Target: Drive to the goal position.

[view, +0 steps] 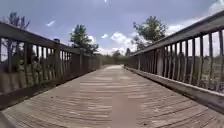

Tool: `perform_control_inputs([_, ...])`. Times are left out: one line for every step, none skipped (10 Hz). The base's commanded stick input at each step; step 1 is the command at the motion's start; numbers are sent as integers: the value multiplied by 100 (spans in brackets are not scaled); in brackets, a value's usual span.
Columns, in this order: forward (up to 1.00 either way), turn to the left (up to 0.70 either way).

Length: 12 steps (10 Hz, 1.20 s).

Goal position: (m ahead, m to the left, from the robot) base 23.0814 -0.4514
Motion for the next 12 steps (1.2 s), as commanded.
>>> perform_control_inputs([50,1])
perform_control_inputs([50,1])
perform_control_inputs([50,1])
perform_control_inputs([50,1])
perform_control_inputs([50,1])
perform_control_inputs([50,1])
perform_control_inputs([50,1])
perform_control_inputs([50,1])
perform_control_inputs([50,1])
perform_control_inputs([50,1])
perform_control_inputs([50,1])
perform_control_inputs([50,1])
